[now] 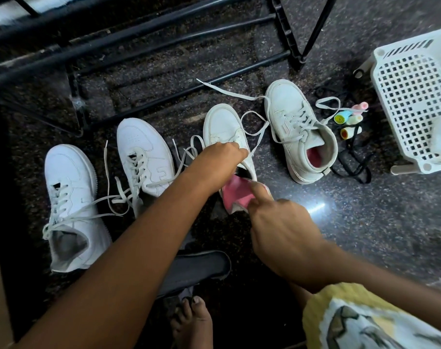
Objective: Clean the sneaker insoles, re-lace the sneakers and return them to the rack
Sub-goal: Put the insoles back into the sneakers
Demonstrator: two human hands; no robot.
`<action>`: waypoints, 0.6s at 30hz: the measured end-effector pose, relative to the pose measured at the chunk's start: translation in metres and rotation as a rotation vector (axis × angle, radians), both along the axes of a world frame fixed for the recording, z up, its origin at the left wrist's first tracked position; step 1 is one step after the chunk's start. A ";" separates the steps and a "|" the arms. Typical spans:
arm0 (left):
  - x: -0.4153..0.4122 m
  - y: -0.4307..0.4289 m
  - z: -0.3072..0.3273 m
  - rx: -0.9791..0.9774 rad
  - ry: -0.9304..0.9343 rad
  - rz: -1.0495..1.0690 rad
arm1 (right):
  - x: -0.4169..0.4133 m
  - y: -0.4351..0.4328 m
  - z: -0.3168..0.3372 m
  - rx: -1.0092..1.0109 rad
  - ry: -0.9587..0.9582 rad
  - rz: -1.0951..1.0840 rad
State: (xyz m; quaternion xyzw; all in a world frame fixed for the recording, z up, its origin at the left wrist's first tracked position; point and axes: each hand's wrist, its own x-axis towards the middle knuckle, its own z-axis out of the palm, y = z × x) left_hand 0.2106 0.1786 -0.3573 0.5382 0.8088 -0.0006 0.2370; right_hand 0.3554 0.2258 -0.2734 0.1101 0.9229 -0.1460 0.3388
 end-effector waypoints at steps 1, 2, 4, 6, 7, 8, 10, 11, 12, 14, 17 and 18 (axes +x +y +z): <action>0.000 -0.001 0.000 0.003 0.003 0.000 | 0.001 -0.001 -0.003 -0.017 0.005 0.011; 0.000 -0.002 -0.001 0.011 0.005 0.002 | 0.003 0.000 -0.004 -0.028 0.013 0.016; 0.000 -0.003 -0.002 0.028 -0.006 0.018 | 0.007 0.005 -0.003 -0.026 0.050 -0.013; 0.000 -0.004 -0.002 0.041 -0.020 0.031 | 0.011 0.012 0.001 0.004 0.097 -0.065; 0.000 -0.004 -0.001 0.047 -0.025 0.036 | 0.014 0.014 0.003 0.020 0.118 -0.083; 0.000 -0.004 -0.001 0.052 -0.030 0.041 | 0.016 0.015 0.004 0.030 0.132 -0.088; 0.000 -0.004 -0.001 0.059 -0.039 0.043 | 0.021 0.012 0.000 0.013 0.128 -0.070; 0.000 -0.004 -0.001 0.060 -0.044 0.043 | 0.023 0.008 -0.005 -0.015 0.108 -0.069; 0.000 -0.004 -0.001 0.060 -0.050 0.046 | 0.025 0.005 -0.011 -0.047 0.082 -0.081; 0.000 -0.005 -0.001 0.063 -0.059 0.057 | 0.031 0.002 -0.024 -0.106 0.034 -0.149; 0.000 -0.005 -0.001 0.061 -0.058 0.053 | 0.039 0.009 -0.037 -0.206 -0.007 -0.240; 0.000 -0.005 -0.001 0.058 -0.059 0.053 | 0.040 0.013 -0.040 -0.244 -0.012 -0.254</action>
